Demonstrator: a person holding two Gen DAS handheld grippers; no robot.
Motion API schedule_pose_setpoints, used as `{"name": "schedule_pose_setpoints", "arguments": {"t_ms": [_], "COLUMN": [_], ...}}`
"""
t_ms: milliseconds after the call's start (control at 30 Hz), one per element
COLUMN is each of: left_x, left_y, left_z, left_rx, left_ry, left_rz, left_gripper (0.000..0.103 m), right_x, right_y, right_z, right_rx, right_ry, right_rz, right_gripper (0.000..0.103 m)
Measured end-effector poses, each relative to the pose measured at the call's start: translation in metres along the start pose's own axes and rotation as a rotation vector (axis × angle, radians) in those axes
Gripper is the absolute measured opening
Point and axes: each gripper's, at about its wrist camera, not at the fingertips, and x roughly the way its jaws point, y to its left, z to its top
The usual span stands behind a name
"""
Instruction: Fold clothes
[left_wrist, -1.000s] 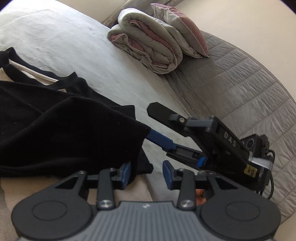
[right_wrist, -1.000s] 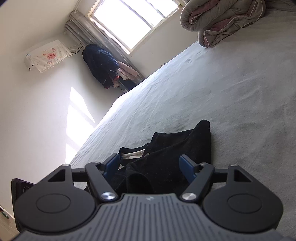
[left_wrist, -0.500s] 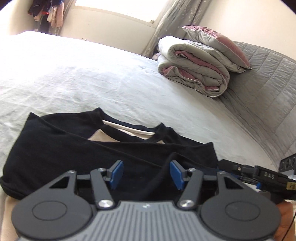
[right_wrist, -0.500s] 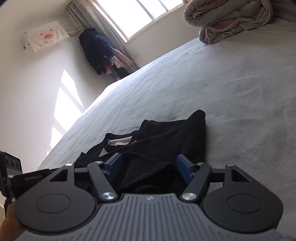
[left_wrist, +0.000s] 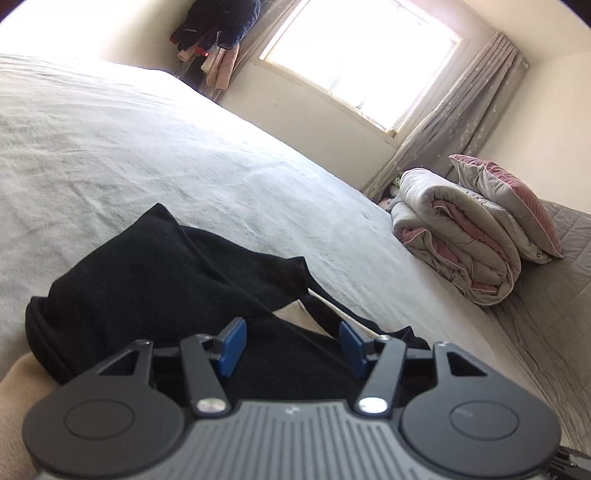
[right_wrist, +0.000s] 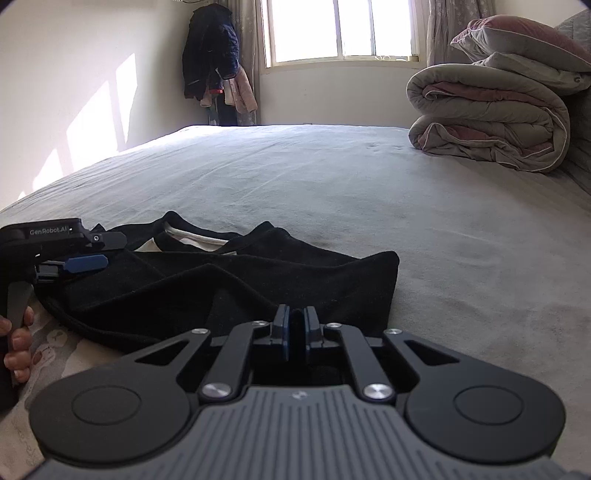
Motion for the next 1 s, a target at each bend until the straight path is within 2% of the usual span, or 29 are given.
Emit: {"name": "schedule_pose_setpoints", "arguments": {"t_ms": [67, 100, 133, 167, 200, 267, 333, 467, 533, 567, 600, 633, 667, 700, 767, 900, 1000], "left_x": [0.000, 0.000, -0.001, -0.001, -0.001, -0.001, -0.001, -0.002, -0.001, -0.001, -0.001, -0.001, -0.001, -0.001, -0.002, -0.011, -0.029], "left_y": [0.000, 0.002, 0.003, 0.005, 0.007, 0.011, 0.015, 0.030, 0.037, 0.041, 0.043, 0.044, 0.045, 0.045, 0.047, 0.053, 0.059], "left_z": [0.004, 0.005, 0.006, 0.007, 0.008, 0.010, 0.012, 0.017, 0.019, 0.020, 0.020, 0.019, 0.019, 0.018, 0.019, 0.027, 0.040], "left_rx": [0.007, 0.000, -0.008, -0.016, -0.024, -0.040, -0.056, -0.164, -0.209, -0.232, -0.245, -0.253, -0.259, -0.264, -0.277, -0.310, -0.298], "left_ry": [0.016, 0.022, 0.028, 0.034, 0.040, 0.052, 0.064, 0.070, 0.073, 0.074, 0.071, 0.067, 0.063, 0.060, 0.049, 0.017, -0.046], "left_rz": [-0.017, -0.029, -0.042, -0.054, -0.067, -0.091, -0.116, -0.192, -0.224, -0.241, -0.250, -0.255, -0.260, -0.264, -0.270, -0.276, -0.238], "left_gripper": [0.062, 0.062, 0.062, 0.063, 0.063, 0.063, 0.063, 0.062, 0.062, 0.062, 0.062, 0.061, 0.061, 0.061, 0.061, 0.061, 0.062], "right_x": [-0.001, -0.002, -0.002, -0.001, 0.002, 0.009, 0.011, 0.013, 0.025, 0.033, 0.038, 0.039, 0.040, 0.038, 0.032, 0.018, 0.036], "right_y": [-0.003, -0.006, -0.010, -0.014, -0.016, -0.015, -0.006, 0.016, 0.023, 0.023, 0.023, 0.023, 0.025, 0.029, 0.040, 0.052, 0.051], "right_z": [0.003, 0.005, 0.006, 0.007, 0.009, 0.013, 0.018, 0.029, 0.032, 0.031, 0.030, 0.029, 0.029, 0.031, 0.038, 0.051, 0.042], "right_rx": [0.023, 0.049, 0.083, 0.114, 0.134, 0.142, 0.082, -0.085, -0.165, -0.186, -0.198, -0.209, -0.224, -0.260, -0.343, -0.480, -0.519], "right_ry": [-0.008, -0.012, -0.011, -0.006, 0.012, 0.056, 0.081, 0.090, 0.144, 0.184, 0.215, 0.229, 0.243, 0.256, 0.272, 0.237, 0.378], "right_rz": [-0.022, -0.021, -0.019, -0.014, -0.003, 0.013, -0.010, -0.018, -0.025, -0.035, -0.032, -0.011, 0.005, -0.002, -0.030, -0.142, -0.126], "right_gripper": [0.010, 0.021, 0.022, 0.029, 0.043, 0.055, 0.055, 0.054, 0.054, 0.048, 0.032, 0.023, 0.010, 0.008, 0.006, 0.006, 0.010]}}
